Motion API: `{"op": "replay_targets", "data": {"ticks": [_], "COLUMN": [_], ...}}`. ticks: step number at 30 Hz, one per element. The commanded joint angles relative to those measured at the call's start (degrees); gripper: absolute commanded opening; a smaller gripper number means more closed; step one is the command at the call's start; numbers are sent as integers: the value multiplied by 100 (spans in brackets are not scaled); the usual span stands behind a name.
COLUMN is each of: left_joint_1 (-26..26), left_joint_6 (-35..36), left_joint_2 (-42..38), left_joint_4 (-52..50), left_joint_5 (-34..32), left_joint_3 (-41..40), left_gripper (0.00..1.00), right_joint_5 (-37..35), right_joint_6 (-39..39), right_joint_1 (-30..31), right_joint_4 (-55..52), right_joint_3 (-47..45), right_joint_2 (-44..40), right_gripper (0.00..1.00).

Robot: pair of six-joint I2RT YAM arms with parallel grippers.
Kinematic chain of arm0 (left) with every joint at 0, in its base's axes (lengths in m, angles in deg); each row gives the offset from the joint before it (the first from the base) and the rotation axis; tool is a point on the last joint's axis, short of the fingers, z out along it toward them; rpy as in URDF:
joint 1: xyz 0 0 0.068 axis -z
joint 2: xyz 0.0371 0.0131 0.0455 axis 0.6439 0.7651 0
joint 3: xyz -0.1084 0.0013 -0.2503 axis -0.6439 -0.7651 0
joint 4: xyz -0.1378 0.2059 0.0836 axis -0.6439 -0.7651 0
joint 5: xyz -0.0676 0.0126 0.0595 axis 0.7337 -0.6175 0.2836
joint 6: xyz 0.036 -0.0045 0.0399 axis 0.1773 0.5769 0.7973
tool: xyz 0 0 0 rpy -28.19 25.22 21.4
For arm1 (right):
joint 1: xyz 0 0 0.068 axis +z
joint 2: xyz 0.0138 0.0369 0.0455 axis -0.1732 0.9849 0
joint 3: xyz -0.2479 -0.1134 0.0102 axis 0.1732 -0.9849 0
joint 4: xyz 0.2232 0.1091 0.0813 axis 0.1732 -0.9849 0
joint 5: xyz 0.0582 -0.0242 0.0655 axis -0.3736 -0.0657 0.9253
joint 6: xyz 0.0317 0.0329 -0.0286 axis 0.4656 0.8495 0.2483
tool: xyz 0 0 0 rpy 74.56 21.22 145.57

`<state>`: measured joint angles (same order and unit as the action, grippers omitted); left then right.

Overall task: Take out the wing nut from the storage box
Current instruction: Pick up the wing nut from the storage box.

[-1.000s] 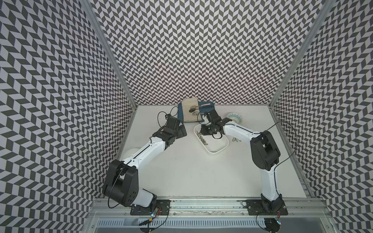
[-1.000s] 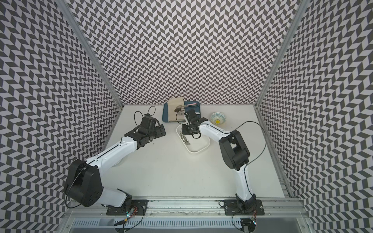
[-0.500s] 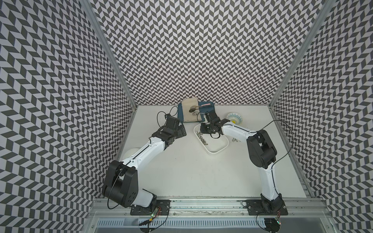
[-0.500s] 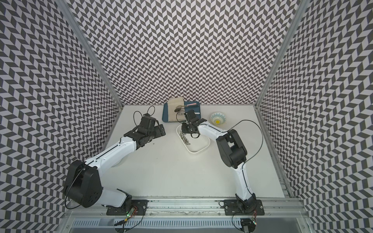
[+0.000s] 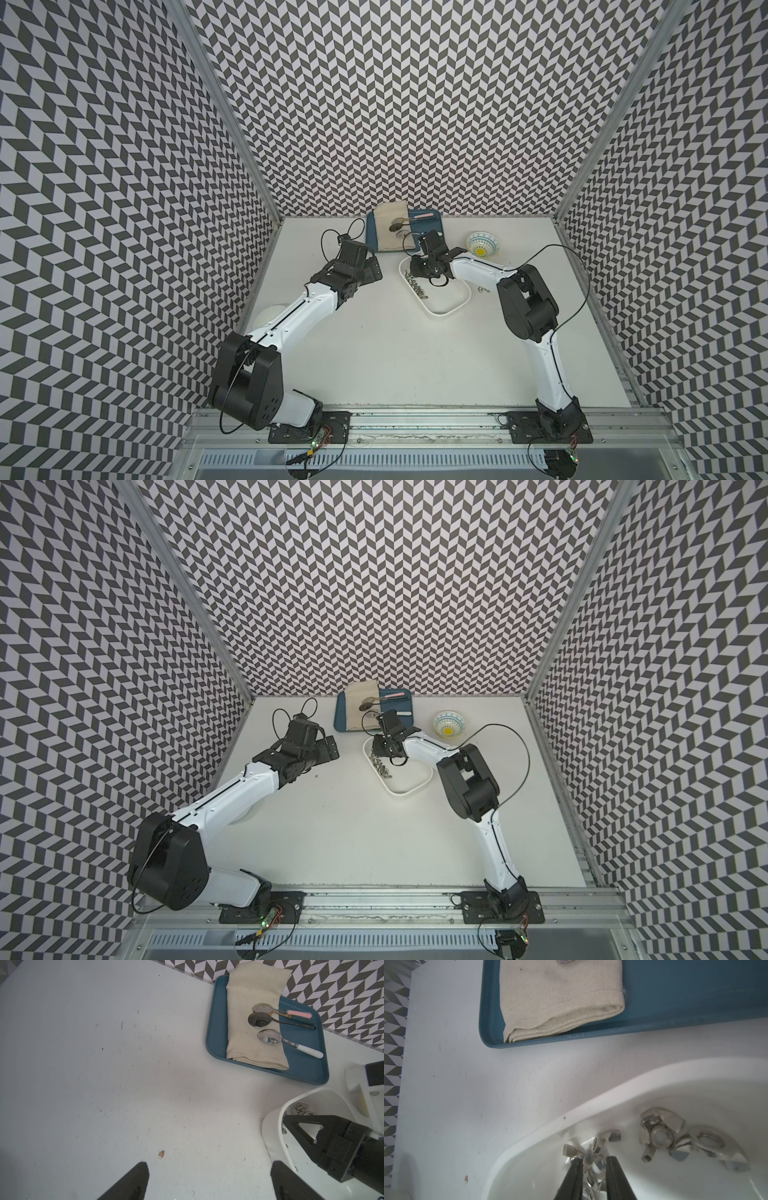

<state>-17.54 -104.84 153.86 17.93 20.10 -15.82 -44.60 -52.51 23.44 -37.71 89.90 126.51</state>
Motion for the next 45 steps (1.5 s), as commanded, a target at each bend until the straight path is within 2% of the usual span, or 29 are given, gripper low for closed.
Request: {"op": "replay_targets", "data": {"ticks": [1, 10, 22, 30, 36, 41, 45], "left_joint_1": [-48, -117, -145, -154, -180, -180, -180], "left_joint_6": [114, 157, 149, 160, 209, 166, 138], "left_joint_2": [-141, -146, -150, -151, -124, -112, -115], "left_joint_4": [-116, -116, -90, -96, -126, -125, -99], "left_joint_5": [13, 11, 55, -38, -78, -41, -24], "left_joint_3": [-17, -3, -9, 37, 134, 178, 171], "left_gripper": [96, 96, 96, 96, 96, 96, 96], "right_joint_5": [-101, -166, -213, 50, -67, -154, -252], "right_joint_6": [98, 141, 37, 29, -133, -263, -335], "right_joint_1": [43, 43, 34, 34, 22, -186, -580], "right_joint_4": [228, 92, -35, 498, 456, 381, 292], "right_joint_3": [186, 397, 290, -269, -587, -1194, -2052], "right_joint_2": [159, 403, 407, -436, -1143, -1872, -2671], "right_gripper": [24, 22, 8, 4, 3, 3, 3]}}
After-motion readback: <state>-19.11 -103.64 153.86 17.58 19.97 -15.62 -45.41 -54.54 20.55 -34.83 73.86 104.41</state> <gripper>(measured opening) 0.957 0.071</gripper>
